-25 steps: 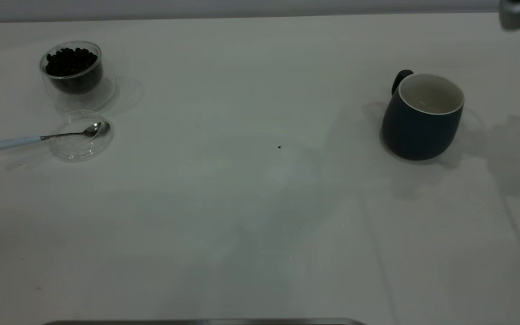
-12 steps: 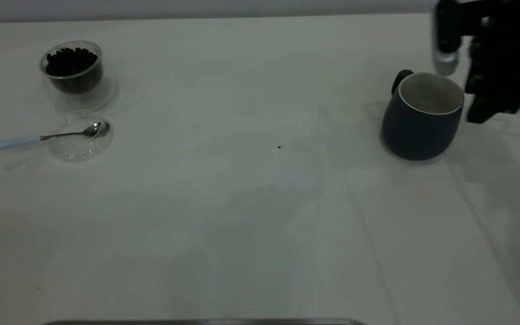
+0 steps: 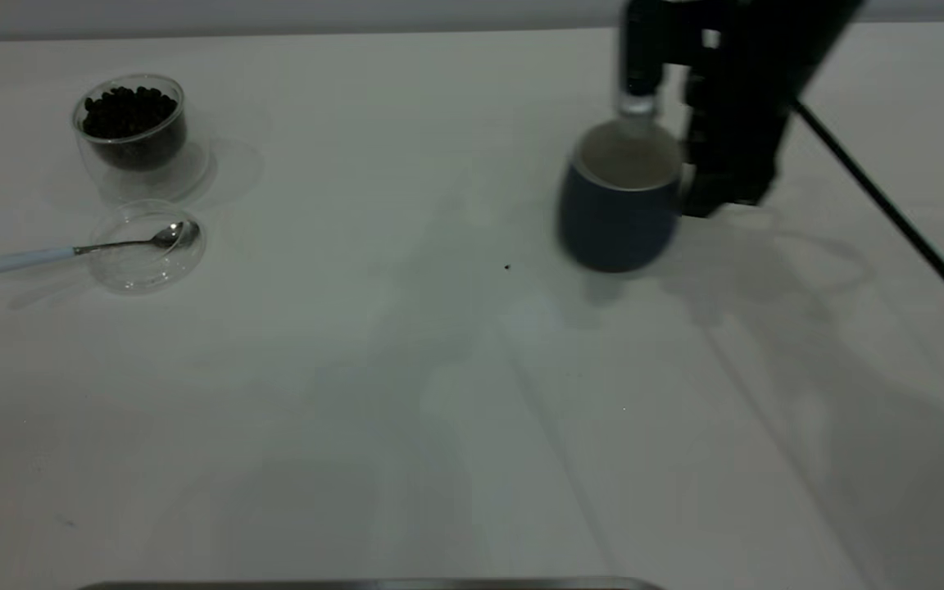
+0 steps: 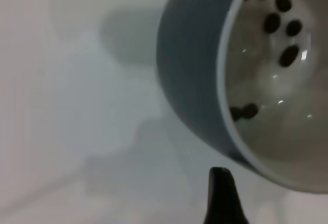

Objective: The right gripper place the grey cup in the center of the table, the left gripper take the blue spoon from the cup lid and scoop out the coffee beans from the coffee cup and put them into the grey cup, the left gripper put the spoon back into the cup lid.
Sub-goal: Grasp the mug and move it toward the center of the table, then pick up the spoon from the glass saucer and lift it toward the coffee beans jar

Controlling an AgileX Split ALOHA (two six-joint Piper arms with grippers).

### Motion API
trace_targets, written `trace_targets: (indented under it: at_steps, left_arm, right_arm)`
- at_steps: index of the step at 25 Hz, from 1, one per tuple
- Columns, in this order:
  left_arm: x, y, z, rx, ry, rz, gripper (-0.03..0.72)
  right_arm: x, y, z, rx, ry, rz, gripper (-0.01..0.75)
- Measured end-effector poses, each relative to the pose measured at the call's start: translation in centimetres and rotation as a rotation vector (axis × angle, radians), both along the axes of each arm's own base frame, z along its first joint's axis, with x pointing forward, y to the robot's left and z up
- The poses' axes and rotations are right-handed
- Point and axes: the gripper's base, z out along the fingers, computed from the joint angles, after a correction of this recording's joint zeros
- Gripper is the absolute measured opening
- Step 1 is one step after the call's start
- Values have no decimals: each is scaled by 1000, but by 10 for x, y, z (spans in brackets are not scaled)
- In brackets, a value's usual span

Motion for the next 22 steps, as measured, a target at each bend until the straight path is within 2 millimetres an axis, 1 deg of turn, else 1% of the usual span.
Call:
trace_targets:
  at_steps: [6,10,12,14,15,17,18,20,22]
  left_arm:
    - [0,0,0,0,0,0,572]
    - [0,0,0,0,0,0,572]
    - [0,0,0,0,0,0,572]
    - [0,0,0,0,0,0,572]
    - [0,0,0,0,0,0,572]
    - [0,0,0,0,0,0,572]
    - [0,0,0,0,0,0,572]
    - [0,0,0,0,0,0,572]
    - [0,0,0,0,0,0,572]
  right_arm:
    - [-9,54,12,85,-61,50,459]
    - [-13,83,19,185,-98,6,459]
    - [-13,91,23,243,-118,-50,459]
    - [-13,93,29,285,-117,-103,459]
    - [-12,93,36,303,-114,-125,459]
    - [-11,89,59,344,-113,-164,459]
    - [-12,86,76,365,-112,-176,459]
    - [-15,77,115,412,-102,-213,460]
    - [-25,62,161,454,-77,-257,460]
